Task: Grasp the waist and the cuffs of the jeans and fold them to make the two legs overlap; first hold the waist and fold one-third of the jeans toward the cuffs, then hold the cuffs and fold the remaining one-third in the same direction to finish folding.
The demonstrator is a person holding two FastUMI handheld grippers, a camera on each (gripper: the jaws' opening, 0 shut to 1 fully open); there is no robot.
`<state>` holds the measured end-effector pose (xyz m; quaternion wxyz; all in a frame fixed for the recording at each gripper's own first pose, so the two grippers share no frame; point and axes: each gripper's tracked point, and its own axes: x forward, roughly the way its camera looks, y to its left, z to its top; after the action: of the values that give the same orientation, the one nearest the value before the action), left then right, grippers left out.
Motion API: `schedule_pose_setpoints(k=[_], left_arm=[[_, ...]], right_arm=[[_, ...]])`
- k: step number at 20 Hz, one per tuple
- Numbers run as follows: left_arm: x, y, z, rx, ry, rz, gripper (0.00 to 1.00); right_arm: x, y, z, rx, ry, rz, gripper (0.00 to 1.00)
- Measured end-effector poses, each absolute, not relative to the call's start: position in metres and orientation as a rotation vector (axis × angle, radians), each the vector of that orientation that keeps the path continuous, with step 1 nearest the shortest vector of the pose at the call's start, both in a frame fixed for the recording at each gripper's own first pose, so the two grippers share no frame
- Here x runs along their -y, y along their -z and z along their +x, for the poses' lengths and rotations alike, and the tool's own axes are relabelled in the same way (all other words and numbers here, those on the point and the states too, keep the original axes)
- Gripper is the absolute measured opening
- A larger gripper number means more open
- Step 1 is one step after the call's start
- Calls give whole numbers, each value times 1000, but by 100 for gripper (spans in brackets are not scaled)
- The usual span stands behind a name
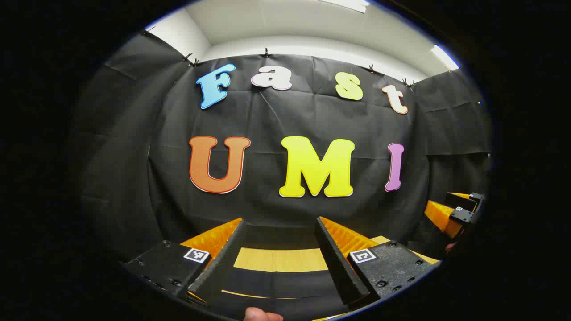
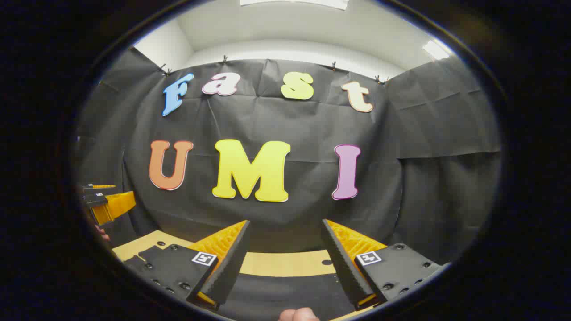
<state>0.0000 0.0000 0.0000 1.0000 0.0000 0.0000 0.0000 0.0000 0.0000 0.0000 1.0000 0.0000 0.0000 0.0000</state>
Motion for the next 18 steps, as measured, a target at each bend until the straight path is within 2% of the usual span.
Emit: schedule_pose_setpoints(k=[13,18], left_arm=[[-8,5,15,-24,-41,2,98],[-17,9,18,-39,-77,9,98]], right_arm=[[-2,0,15,-6,-37,-7,96],[29,10,28,-20,-8,-10,96]])
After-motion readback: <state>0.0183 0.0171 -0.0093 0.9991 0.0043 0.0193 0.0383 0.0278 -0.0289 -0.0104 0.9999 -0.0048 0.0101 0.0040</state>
